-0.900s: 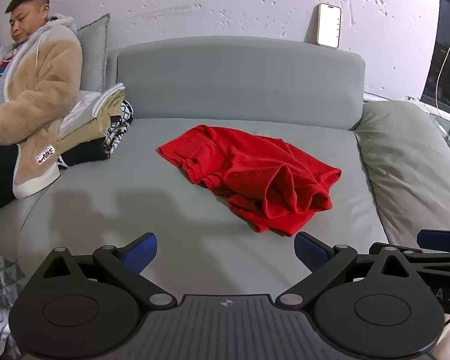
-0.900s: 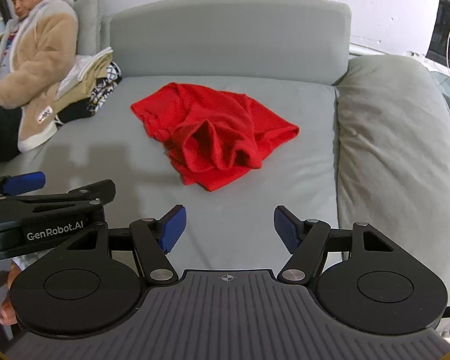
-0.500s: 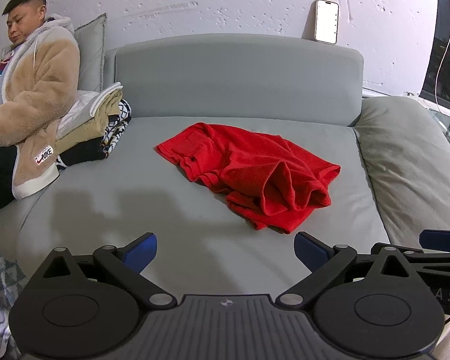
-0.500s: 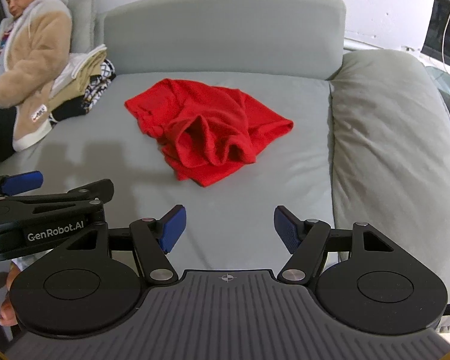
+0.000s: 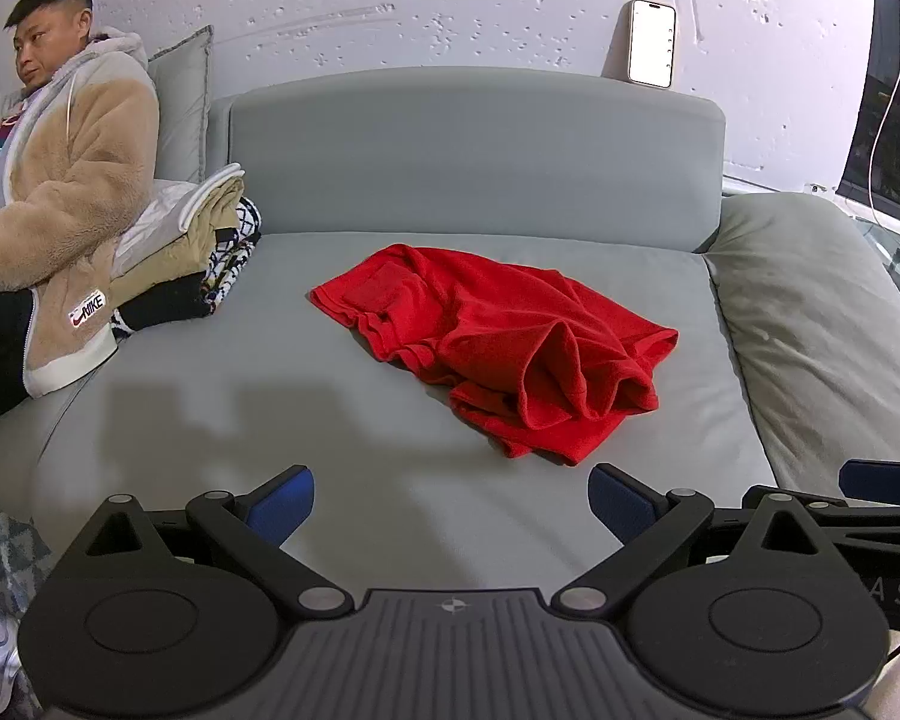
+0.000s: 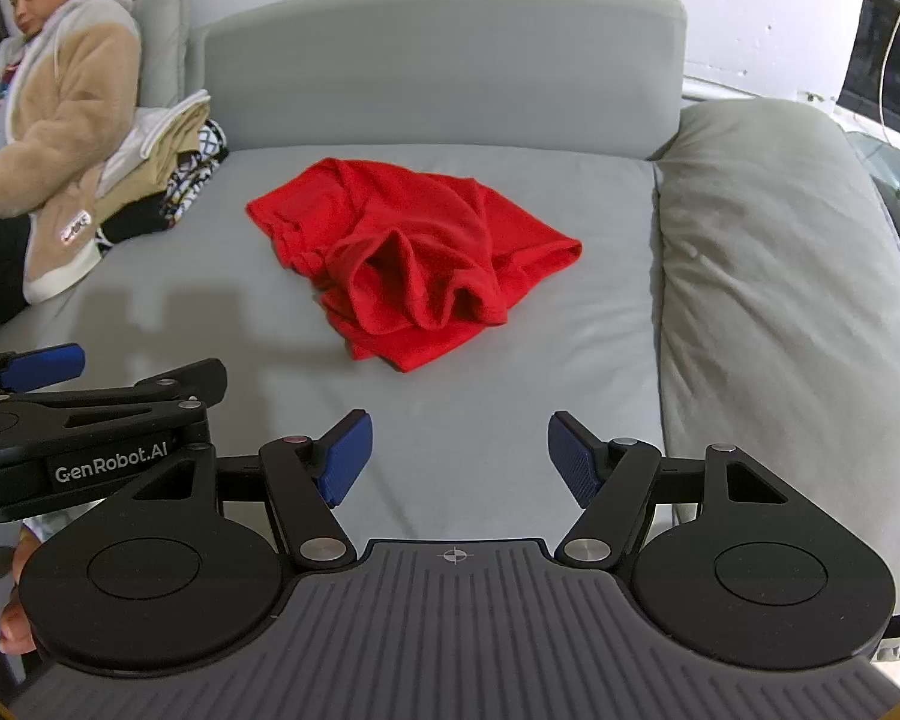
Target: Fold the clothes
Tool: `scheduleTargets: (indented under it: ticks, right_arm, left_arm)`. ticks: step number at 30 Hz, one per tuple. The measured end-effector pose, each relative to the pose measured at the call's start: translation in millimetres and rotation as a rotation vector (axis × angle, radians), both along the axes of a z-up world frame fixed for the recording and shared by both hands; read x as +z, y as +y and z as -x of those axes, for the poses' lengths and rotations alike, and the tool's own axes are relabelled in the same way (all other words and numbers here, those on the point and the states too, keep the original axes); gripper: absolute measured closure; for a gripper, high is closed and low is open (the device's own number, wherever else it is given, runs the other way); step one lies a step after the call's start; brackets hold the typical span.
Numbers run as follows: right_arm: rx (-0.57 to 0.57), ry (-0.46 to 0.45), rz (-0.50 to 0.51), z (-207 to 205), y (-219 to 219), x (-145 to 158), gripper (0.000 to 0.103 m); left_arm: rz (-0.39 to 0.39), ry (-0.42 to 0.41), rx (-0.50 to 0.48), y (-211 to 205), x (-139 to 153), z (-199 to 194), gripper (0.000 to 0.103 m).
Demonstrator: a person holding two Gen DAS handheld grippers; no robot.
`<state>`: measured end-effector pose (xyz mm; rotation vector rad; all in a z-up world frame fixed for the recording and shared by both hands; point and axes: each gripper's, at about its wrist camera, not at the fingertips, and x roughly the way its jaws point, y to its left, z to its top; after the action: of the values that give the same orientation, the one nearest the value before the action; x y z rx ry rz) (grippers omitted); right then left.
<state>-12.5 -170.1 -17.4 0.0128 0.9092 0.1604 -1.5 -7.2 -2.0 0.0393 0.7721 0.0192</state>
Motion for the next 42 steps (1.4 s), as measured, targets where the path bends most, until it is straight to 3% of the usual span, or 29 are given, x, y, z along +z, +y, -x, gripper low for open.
scheduleTargets:
  ticks: [15,33,36,39,42]
  right_arm:
    - [-0.017,0.009,0.016,-1.0,-3.1,0.5,0.032]
    - [-0.143,0.096,0.069,-13.5,-31.0,-26.4,0.032]
    - [-0.147,0.099,0.069,-17.0,-34.4,-30.6,0.029]
    - [-0.141,0.071,0.049,-23.2,-40.3,-35.6,0.018]
    - [-0.120,0.010,-0.013,-32.6,-49.6,-46.1,0.017]
  left_arm:
    - [0.000,0.003,-0.018,-3.7,-2.9,-1.8,0.005]
    - [-0.014,0.059,-0.166,-40.7,-29.3,-33.0,0.005]
    - [-0.010,0.071,-0.174,-42.0,-33.3,-39.0,0.005]
    - [0.014,0.100,-0.167,-37.9,-43.2,-51.0,0.004]
    - [0.027,0.169,-0.124,-28.5,-65.8,-66.8,0.014]
